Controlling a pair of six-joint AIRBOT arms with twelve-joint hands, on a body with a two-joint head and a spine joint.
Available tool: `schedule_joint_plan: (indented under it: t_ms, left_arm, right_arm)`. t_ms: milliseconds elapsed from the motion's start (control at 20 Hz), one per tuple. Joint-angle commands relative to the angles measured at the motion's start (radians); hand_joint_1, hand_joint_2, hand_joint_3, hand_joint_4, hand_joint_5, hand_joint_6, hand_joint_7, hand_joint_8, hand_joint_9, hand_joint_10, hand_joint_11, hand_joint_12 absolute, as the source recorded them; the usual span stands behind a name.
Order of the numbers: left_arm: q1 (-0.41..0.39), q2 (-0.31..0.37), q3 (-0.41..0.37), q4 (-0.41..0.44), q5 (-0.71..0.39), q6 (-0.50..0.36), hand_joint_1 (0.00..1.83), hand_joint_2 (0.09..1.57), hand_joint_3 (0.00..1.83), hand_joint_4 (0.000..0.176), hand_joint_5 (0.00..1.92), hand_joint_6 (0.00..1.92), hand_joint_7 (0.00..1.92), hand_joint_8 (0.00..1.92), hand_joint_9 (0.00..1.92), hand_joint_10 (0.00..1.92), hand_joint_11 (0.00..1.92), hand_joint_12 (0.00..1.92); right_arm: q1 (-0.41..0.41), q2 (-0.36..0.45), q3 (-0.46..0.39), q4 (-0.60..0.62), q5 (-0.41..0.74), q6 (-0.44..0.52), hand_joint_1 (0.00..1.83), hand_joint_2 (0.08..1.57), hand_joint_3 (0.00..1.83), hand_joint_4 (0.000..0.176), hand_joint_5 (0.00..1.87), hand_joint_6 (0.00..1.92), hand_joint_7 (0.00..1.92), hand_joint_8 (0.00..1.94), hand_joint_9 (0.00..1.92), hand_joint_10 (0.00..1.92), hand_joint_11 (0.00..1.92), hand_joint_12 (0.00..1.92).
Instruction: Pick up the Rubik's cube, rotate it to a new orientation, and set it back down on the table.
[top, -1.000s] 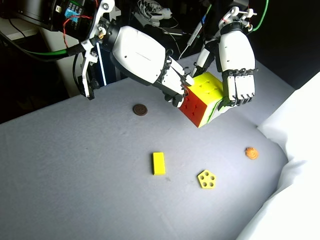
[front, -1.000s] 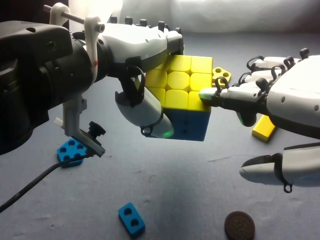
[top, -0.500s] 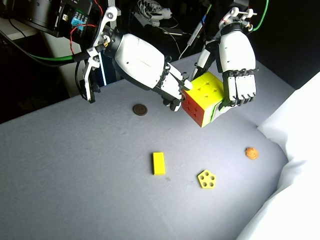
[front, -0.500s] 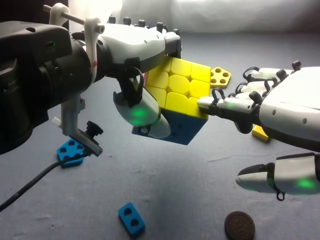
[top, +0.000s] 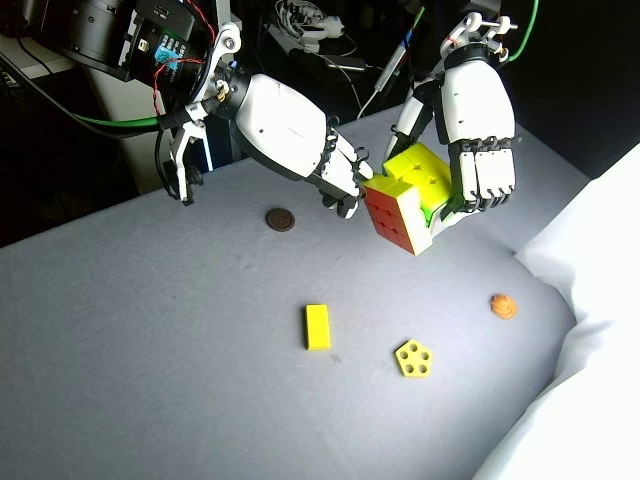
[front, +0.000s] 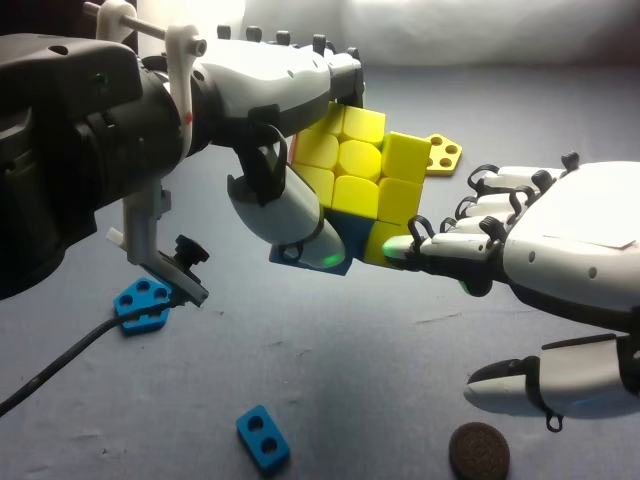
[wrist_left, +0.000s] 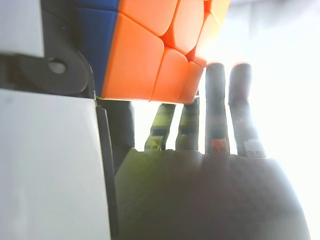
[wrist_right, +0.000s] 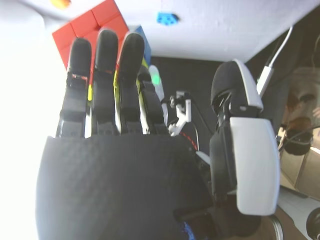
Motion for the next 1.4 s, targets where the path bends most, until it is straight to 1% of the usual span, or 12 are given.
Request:
schedule_joint_plan:
  t_ms: [0,100,150,250,300,550,800,950,1100,1200,1250,1350]
  left_arm:
    - [-0.023,0.004,0.003,0.044,0.029,-0.011,1.12,0.95,0.00,0.000,0.13,1.71,0.00,1.91,0.06,1.92,0.01,1.92]
    - [-0.024,0.004,0.004,0.044,0.029,-0.011,1.09,0.98,0.01,0.000,0.08,1.75,0.00,1.90,0.05,1.92,0.01,1.92]
    - [-0.024,0.004,0.003,0.042,0.029,-0.011,1.15,1.00,0.01,0.000,0.07,1.76,0.00,1.89,0.03,1.92,0.00,1.92]
    - [-0.024,0.004,0.003,0.041,0.029,-0.011,1.14,0.99,0.01,0.000,0.07,1.73,0.00,1.88,0.02,1.92,0.00,1.92]
    - [-0.024,0.004,0.003,0.041,0.029,-0.011,1.08,0.96,0.00,0.000,0.10,1.75,0.00,1.89,0.04,1.92,0.01,1.92]
    - [-0.025,0.004,0.004,0.038,0.022,-0.011,1.11,0.99,0.01,0.000,0.09,1.78,0.00,1.88,0.06,1.92,0.03,1.92]
    - [-0.029,0.004,0.004,0.033,0.020,-0.011,1.10,0.96,0.00,0.000,0.11,1.74,0.00,1.88,0.05,1.92,0.04,1.92]
    - [-0.030,0.004,0.004,0.030,0.019,-0.011,1.16,1.02,0.01,0.000,0.09,1.74,0.00,1.89,0.05,1.92,0.00,1.92]
    - [-0.032,0.004,0.004,0.029,0.017,-0.011,1.10,1.01,0.01,0.000,0.08,1.75,0.00,1.87,0.04,1.92,0.00,1.92]
    - [-0.033,0.004,0.004,0.029,0.017,-0.011,1.09,0.98,0.00,0.000,0.09,1.78,0.00,1.88,0.06,1.90,0.01,1.92]
    - [-0.033,0.004,0.004,0.029,0.017,-0.011,1.15,1.03,0.01,0.000,0.11,1.77,0.00,1.88,0.06,1.92,0.01,1.92]
    - [-0.033,0.004,0.004,0.028,0.017,-0.011,1.12,1.02,0.01,0.000,0.11,1.74,0.00,1.88,0.06,1.91,0.00,1.92]
  right_arm:
    - [0.005,-0.001,0.001,-0.015,0.059,-0.004,0.45,1.18,0.00,0.000,0.15,0.00,0.29,1.33,0.20,1.29,0.00,1.10]
    - [0.006,-0.020,0.015,-0.014,0.072,-0.005,0.43,1.18,0.00,0.000,0.14,0.00,0.30,1.33,0.20,1.31,0.00,1.08]
    - [0.006,-0.030,0.023,-0.012,0.077,-0.005,0.44,1.18,0.00,0.000,0.14,0.00,0.30,1.34,0.18,1.32,0.00,1.06]
    - [0.005,-0.041,0.031,0.004,0.077,-0.005,0.44,1.18,0.00,0.000,0.13,0.00,0.30,1.34,0.19,1.33,0.00,1.06]
    - [0.004,-0.045,0.031,0.004,0.077,-0.005,0.47,1.17,0.00,0.000,0.14,0.00,0.27,1.34,0.19,1.30,0.00,1.07]
    - [-0.006,-0.066,0.045,0.004,0.090,-0.007,0.43,1.19,0.01,0.000,0.12,0.00,0.28,1.36,0.18,1.32,0.00,1.03]
    - [-0.014,-0.086,0.063,0.012,0.095,-0.008,0.46,1.17,0.00,0.000,0.14,0.00,0.31,1.33,0.20,1.31,0.00,1.07]
    - [-0.019,-0.094,0.064,0.012,0.096,-0.021,0.44,1.18,0.00,0.000,0.11,0.00,0.31,1.33,0.19,1.32,0.00,1.07]
    - [-0.020,-0.099,0.066,0.012,0.102,-0.028,0.45,1.18,0.00,0.000,0.12,0.00,0.31,1.35,0.20,1.33,0.00,1.10]
    - [-0.019,-0.104,0.070,0.012,0.104,-0.028,0.47,1.17,0.00,0.000,0.13,0.01,0.33,1.32,0.22,1.30,0.00,1.07]
    - [-0.019,-0.107,0.073,0.012,0.104,-0.028,0.46,1.18,0.00,0.000,0.12,0.00,0.30,1.32,0.20,1.30,0.00,1.04]
    - [-0.020,-0.112,0.079,0.012,0.104,-0.028,0.45,1.18,0.00,0.000,0.11,0.00,0.28,1.33,0.20,1.30,0.00,1.03]
